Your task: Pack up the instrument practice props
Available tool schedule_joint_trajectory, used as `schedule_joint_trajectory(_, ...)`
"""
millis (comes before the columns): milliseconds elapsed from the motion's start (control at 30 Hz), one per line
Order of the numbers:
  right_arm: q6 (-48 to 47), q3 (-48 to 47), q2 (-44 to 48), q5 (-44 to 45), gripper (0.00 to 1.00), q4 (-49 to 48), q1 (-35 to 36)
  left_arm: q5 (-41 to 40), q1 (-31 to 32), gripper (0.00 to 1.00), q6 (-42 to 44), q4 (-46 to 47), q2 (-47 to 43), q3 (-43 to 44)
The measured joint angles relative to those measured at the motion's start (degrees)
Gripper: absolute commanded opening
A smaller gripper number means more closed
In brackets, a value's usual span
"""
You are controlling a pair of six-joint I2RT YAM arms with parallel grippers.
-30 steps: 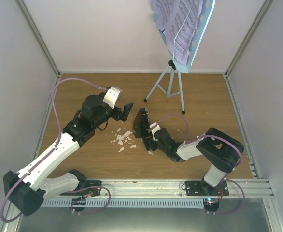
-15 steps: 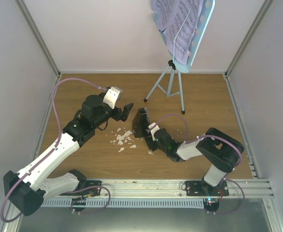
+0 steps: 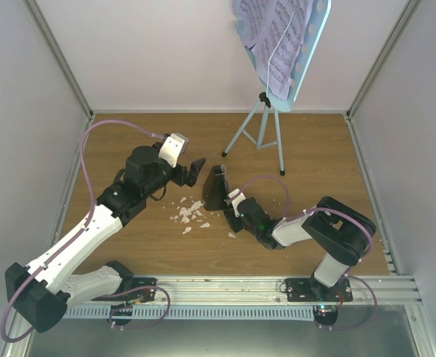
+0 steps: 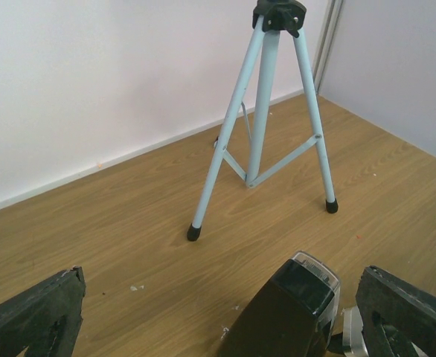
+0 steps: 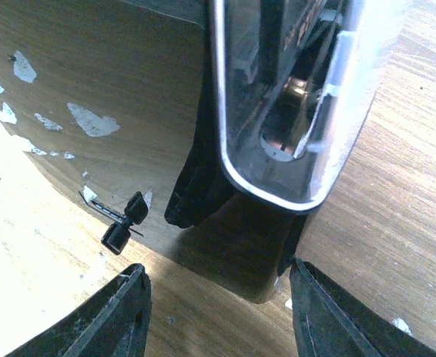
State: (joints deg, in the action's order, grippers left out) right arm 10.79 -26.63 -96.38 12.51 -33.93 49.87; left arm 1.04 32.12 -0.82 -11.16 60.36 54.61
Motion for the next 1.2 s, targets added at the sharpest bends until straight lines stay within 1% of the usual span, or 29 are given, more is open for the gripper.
schedule_joint_trajectory(133, 0.0, 0.0, 0.0, -0.3, 0.69, -0.1, 0.0, 0.0, 0.0, 0.99, 0.0, 0.0, 0.0, 0.0)
schedule_joint_trajectory(267, 0.3, 0.9, 0.4, -0.5, 0.86, -1.0, 0.0, 0.0, 0.0, 0.99, 0.0, 0.0, 0.0, 0.0)
schedule_joint_trajectory(367, 0.3, 3.0, 2.6, -0.2, 0.94, -1.6, 0.0, 0.0, 0.0, 0.99, 0.0, 0.0, 0.0, 0.0)
schedule_joint_trajectory(467, 0.6, 6.3, 7.1, 0.1, 0.97, -2.7, 0.0, 0.0, 0.0, 0.99, 0.0, 0.1, 0.0, 0.0)
schedule_joint_trajectory(533, 1.3, 8.8, 11.7, -0.2, 0.97, -3.5, -0.6, 0.0, 0.0, 0.99, 0.0, 0.2, 0.0, -0.1)
schedule_joint_trajectory(600, 2.8, 10.7, 16.4, -1.1, 0.95, -3.6, -2.3, 0.0, 0.0, 0.99, -0.1, 0.2, 0.0, -0.2)
schedule_joint_trajectory(700, 6.0, 10.9, 21.2, -2.3, 0.87, -2.6, -7.3, 0.6, 0.0, 0.99, -1.4, 0.2, 0.0, -0.2)
schedule_joint_trajectory(800, 9.2, 9.2, 22.6, -4.1, 0.79, 0.4, -12.7, 2.3, 0.1, 0.99, -3.5, 0.3, 0.0, -0.2)
schedule_joint_trajectory(900, 11.3, 6.0, 21.4, -5.5, 0.7, 4.3, -16.5, 4.0, 0.6, 0.99, -5.9, 0.7, -0.5, -0.2)
schedule_joint_trajectory(1000, 12.1, 2.0, 17.6, -6.5, 0.63, 6.4, -17.3, 5.0, 0.9, 0.99, -7.6, 1.2, -1.8, -0.2)
schedule_joint_trajectory(1067, 12.0, -0.5, 14.1, -7.8, 0.61, 7.2, -17.3, 5.2, 0.9, 0.99, -8.0, 1.3, -2.8, -0.2)
schedule_joint_trajectory(1200, 11.5, -3.9, 8.5, -9.0, 0.6, 8.8, -15.8, 4.4, 1.0, 0.99, -7.6, 0.8, -3.8, -0.2)
